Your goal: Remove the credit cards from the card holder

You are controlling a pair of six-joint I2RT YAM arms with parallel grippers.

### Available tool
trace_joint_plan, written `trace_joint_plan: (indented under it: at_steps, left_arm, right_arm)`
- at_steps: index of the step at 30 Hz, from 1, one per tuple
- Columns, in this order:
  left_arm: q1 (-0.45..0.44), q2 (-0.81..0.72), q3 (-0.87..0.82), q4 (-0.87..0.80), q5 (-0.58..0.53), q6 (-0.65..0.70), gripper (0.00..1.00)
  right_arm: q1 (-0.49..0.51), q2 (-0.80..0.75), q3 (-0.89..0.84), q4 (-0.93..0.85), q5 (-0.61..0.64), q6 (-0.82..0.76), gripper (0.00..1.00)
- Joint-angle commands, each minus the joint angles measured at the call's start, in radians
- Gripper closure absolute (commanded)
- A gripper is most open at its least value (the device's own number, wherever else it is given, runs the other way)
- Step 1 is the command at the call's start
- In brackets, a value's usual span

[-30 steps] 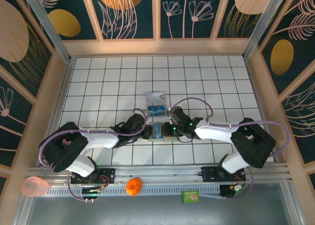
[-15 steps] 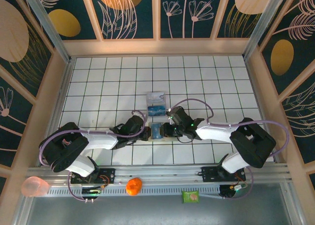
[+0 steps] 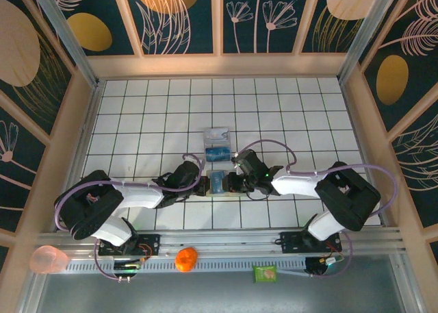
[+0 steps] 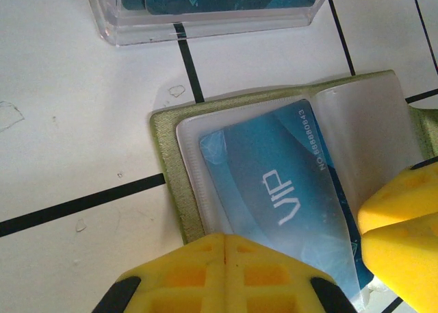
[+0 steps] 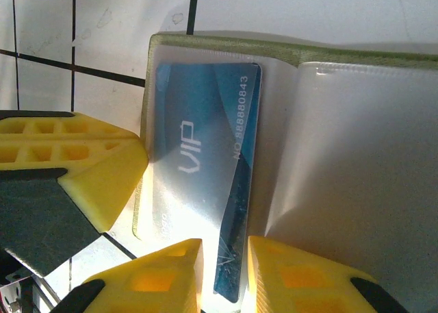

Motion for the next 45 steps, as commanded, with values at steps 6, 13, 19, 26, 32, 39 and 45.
trace_joint_plan:
  at_steps: [6, 13, 19, 26, 32, 39, 45]
  left_arm:
    - [-0.002, 0.018, -0.017, -0.018, 0.018, -0.012, 1.0]
    - [-0.002, 0.02, -0.017, -0.014, 0.026, -0.013, 1.0]
    - [0.0, 0.015, -0.022, -0.018, 0.019, -0.016, 1.0]
    - [0.0, 0.011, -0.03, -0.008, 0.032, -0.024, 1.0]
    - [0.003, 0.003, -0.037, -0.007, 0.041, -0.022, 1.0]
    - [0.003, 0.009, -0.026, -0.029, 0.045, -0.01, 1.0]
    - [0.002, 0.012, -0.02, -0.031, 0.048, -0.008, 1.0]
  right_arm:
    - [-0.012, 0.024, -0.039, 0.059, -0.053, 0.037, 0.79]
    - [-0.012, 0.03, -0.051, 0.081, -0.057, 0.052, 0.87]
    - [-0.019, -0.015, -0.082, 0.071, -0.022, 0.078, 1.0]
    - [-0.026, -0.103, -0.111, 0.014, 0.041, 0.104, 1.0]
    - [-0.027, -0.15, -0.107, -0.061, 0.086, 0.097, 1.0]
    - [-0.027, -0.148, -0.042, -0.106, 0.11, 0.023, 0.72]
    - [-0.033, -0.11, 0.002, -0.124, 0.112, -0.014, 0.7]
